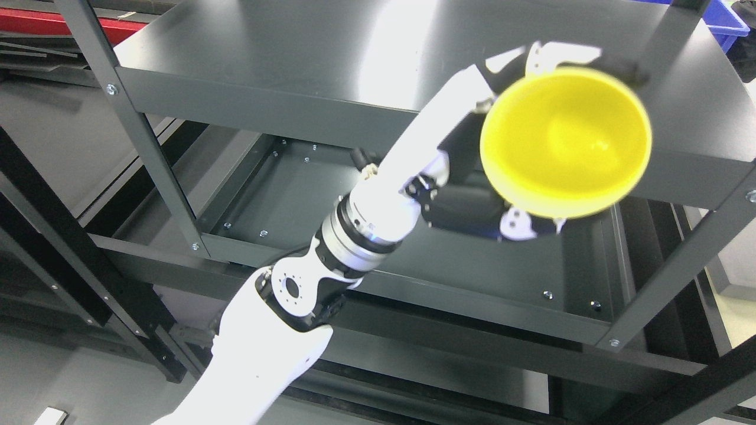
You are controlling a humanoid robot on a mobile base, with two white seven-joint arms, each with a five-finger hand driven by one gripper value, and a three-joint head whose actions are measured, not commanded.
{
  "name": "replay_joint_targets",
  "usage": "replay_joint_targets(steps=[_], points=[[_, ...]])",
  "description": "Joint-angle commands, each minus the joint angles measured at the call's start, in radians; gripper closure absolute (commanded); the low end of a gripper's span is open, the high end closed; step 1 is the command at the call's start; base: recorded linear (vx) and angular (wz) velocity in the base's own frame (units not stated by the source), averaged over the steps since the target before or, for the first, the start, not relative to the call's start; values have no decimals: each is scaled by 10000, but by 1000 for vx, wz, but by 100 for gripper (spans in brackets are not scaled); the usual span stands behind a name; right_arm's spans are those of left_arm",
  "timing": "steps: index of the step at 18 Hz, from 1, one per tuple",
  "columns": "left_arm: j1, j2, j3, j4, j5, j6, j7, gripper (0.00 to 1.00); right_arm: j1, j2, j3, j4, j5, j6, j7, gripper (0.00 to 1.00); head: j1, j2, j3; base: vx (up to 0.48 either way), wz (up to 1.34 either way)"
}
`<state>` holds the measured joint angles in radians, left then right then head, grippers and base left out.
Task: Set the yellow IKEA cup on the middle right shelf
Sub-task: 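Raise the left hand and push the cup onto the upper shelf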
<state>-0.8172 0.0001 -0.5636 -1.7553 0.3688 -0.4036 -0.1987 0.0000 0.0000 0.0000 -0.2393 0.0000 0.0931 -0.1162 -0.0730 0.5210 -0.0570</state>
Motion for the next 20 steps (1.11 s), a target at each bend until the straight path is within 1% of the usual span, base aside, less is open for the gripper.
replay_joint_targets(steps=[1,2,4,5,7,8,9,10,11,13,14,15,16,19,20], points=[[-1213,174,1337,-180,132,1759,2025,100,138,-175,169,0,-245,5,-4,1,0,0,0,0,0],[-1474,174,1568,-180,132,2145,2428,100,138,-175,169,0,-245,5,-4,1,0,0,0,0,0],[-1951,174,1663,-180,132,2653,2784,100,138,-175,169,0,-245,5,-4,1,0,0,0,1,6],[-2165,174,1663,-180,132,3171,3180,100,138,-175,169,0,-245,5,-4,1,0,0,0,0,0],[-2579,174,1648,-180,132,4673,4756,100,138,-175,169,0,-245,5,-4,1,0,0,0,0,0],[-2657,174,1587,-180,192,5409,5386,100,138,-175,169,0,-245,5,-4,1,0,0,0,0,0],[-2673,174,1525,-150,360,6434,5757,100,138,-175,169,0,-245,5,-4,1,0,0,0,0,0],[-2688,174,1509,-104,589,7477,5837,100,138,-175,169,0,-245,5,-4,1,0,0,0,0,0],[-2673,174,1509,-28,698,8277,5868,100,138,-175,169,0,-245,5,-4,1,0,0,0,0,0],[-2673,174,1524,263,973,9704,5838,100,138,-175,169,0,-245,5,-4,1,0,0,0,0,0],[-2673,174,1525,386,1385,10334,5822,100,138,-175,169,0,-245,5,-4,1,0,0,0,0,0],[-2673,174,1525,494,1891,10781,5822,100,138,-175,169,0,-245,5,-4,1,0,0,0,0,0],[-2673,174,1525,586,2260,11013,5822,100,138,-175,169,0,-245,5,-4,1,0,0,0,0,0],[-2673,174,1525,954,2555,11092,5654,99,138,-175,169,0,-245,5,-4,1,0,0,0,0,0],[-2673,174,1540,1000,2540,11092,5623,97,138,-175,169,0,-245,5,-4,1,0,0,0,0,0]])
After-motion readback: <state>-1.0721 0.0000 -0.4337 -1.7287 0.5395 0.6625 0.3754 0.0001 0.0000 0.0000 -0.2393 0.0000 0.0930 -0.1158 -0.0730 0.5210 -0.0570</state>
